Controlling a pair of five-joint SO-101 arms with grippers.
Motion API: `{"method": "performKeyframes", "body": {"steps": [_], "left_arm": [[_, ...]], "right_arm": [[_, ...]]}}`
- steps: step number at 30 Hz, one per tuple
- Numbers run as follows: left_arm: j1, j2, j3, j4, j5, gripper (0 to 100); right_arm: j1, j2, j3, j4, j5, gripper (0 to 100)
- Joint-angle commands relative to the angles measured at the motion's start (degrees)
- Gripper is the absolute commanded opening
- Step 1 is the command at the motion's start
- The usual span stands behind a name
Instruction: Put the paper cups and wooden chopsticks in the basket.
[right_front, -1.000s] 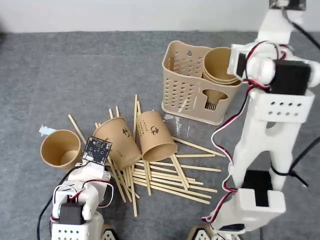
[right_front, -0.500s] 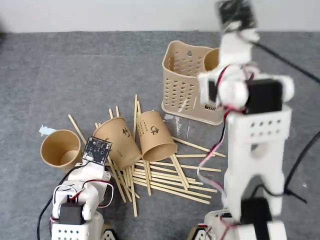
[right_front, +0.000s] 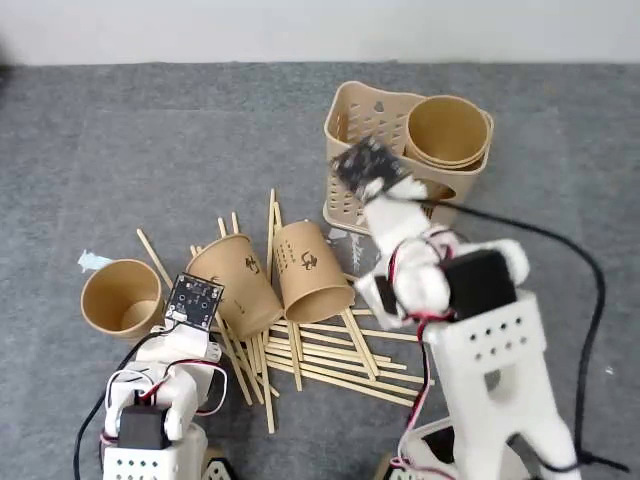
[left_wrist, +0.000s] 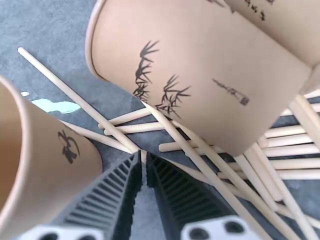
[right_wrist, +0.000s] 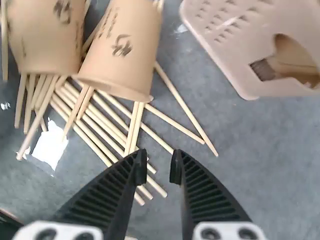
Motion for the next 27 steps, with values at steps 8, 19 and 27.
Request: {"method": "performKeyframes", "body": {"steps": [8, 19, 27], "left_arm": [[-0.3, -0.8, -0.3, 0.2, -0.1, 2], [-0.3, -0.8, -0.3, 0.2, -0.1, 2], [-0.3, -0.8, -0.3, 0.2, -0.1, 2]], "right_arm": [[-6.3, -13.0, 23.5, -13.4, 5.3, 18.4], [-13.5, -13.7, 36.6, -29.5, 5.5, 18.8], [-13.5, -13.6, 42.5, -39.7, 5.5, 18.8]]}}
